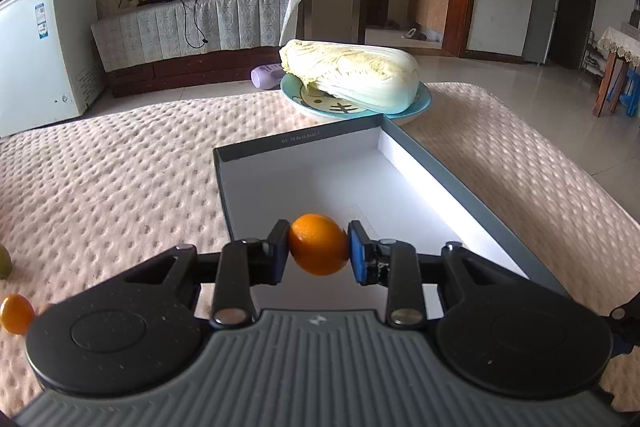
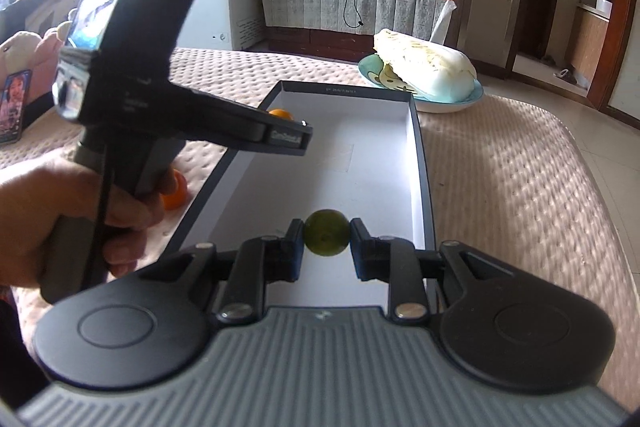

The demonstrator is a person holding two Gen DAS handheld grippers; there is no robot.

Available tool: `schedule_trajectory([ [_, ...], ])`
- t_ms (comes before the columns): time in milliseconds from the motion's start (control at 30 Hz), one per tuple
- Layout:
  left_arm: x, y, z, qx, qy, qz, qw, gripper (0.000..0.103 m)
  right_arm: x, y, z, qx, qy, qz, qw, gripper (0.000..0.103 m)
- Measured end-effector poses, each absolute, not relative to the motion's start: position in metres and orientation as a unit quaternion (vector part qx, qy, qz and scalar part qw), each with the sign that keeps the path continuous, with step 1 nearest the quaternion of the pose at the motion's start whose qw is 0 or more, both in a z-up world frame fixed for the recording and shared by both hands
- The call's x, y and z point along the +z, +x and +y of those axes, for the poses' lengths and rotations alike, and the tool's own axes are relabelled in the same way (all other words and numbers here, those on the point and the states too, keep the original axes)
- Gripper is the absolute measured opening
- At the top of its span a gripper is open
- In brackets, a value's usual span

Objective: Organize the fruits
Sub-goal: 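Carry the orange into the box and open the left tool while right carries lime, then lower the green lime into the box and open the right tool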

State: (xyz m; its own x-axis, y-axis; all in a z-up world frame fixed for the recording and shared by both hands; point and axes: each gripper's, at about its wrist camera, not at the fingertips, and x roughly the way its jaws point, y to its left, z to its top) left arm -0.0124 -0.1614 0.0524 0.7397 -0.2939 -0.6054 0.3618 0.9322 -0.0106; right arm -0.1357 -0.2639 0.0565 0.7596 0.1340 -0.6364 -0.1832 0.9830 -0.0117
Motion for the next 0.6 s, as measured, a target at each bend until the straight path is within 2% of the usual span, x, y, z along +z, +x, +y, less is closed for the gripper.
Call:
schedule_trajectory([
  [267,0.054,-0.014,-0.158,-0.170,0.051,0.311,0.933,0.038,0.053,-0.132,-0.256,0.081,-0.042,0.339,0.936,0.027],
  [300,0.055,-0.015,-0.156,-0.173,0.050,0.310,0.934,0.040,0.053,-0.132,-0.255,0.080,-0.042,0.340,0.936,0.027],
  [367,0.058,-0.019,-0.153,-0.174,0.052,0.304,0.935,0.057,0.053,-0.130,-0.254,0.078,-0.042,0.341,0.936,0.027],
  [433,0.062,-0.023,-0.150,-0.175,0.054,0.296,0.938,0.064,0.053,-0.128,-0.254,0.075,-0.041,0.341,0.936,0.027],
  [600,0.067,-0.027,-0.137,-0.175,0.048,0.294,0.938,0.064,0.052,-0.122,-0.252,0.065,-0.037,0.340,0.938,0.028],
])
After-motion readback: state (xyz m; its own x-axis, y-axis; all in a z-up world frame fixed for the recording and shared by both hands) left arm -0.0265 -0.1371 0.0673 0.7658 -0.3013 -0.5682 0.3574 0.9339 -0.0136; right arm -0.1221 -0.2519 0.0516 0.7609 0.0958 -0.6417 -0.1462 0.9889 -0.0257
